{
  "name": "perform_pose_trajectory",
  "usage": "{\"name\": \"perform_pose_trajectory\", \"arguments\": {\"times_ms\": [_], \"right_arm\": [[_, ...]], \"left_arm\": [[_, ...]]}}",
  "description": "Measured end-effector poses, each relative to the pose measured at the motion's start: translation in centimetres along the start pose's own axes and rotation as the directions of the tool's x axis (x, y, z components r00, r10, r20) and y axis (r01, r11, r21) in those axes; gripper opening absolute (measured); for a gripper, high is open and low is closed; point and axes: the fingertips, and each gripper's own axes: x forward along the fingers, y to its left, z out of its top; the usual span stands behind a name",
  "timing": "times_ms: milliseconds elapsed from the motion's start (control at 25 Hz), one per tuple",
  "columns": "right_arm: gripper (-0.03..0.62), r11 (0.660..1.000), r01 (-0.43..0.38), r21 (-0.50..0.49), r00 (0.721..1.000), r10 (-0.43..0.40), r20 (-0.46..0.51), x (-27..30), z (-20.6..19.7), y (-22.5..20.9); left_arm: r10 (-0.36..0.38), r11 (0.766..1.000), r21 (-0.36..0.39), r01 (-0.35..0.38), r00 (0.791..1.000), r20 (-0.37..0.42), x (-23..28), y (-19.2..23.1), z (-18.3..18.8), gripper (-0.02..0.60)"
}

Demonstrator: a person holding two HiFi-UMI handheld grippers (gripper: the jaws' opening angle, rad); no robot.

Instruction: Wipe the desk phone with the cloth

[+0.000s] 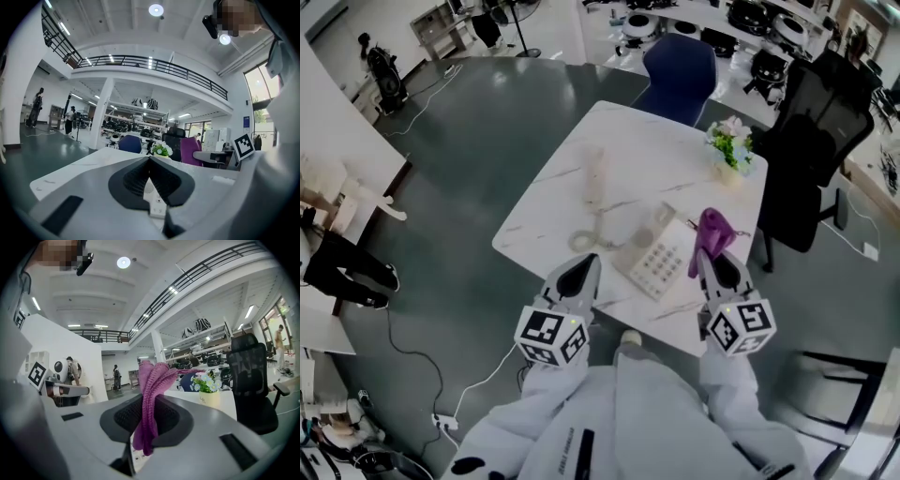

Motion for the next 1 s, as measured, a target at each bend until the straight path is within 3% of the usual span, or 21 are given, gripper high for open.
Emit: {"name": "perform_pose_trajectory", "arguments": {"times_ms": [240, 600, 800, 1000], "right_arm": [[0.041, 0.998, 0.056, 0.008, 0.998, -0.056, -0.003, 0.8, 0.1, -2.3], [0.041, 0.984, 0.162, -0.071, 0.986, -0.164, -0.03, 1.8, 0.4, -5.4], [0.041, 0.961, 0.245, -0.128, 0.965, -0.255, -0.067, 2.3, 0.1, -7.6], [0.041, 0.932, 0.278, -0.234, 0.938, -0.315, -0.142, 3.8, -1.2, -9.4]], "left_arm": [[-0.079, 0.997, 0.001, 0.079, 0.997, -0.026, 3.4, -0.6, 0.0, -0.003], [-0.139, 0.99, 0.0, 0.139, 0.988, -0.066, 7.0, 0.5, -0.5, -0.003], [-0.208, 0.978, -0.026, 0.206, 0.972, -0.114, 9.6, 0.8, -0.9, -0.003], [-0.269, 0.963, -0.048, 0.264, 0.948, -0.17, 11.9, 1.0, -1.9, -0.003]]}}
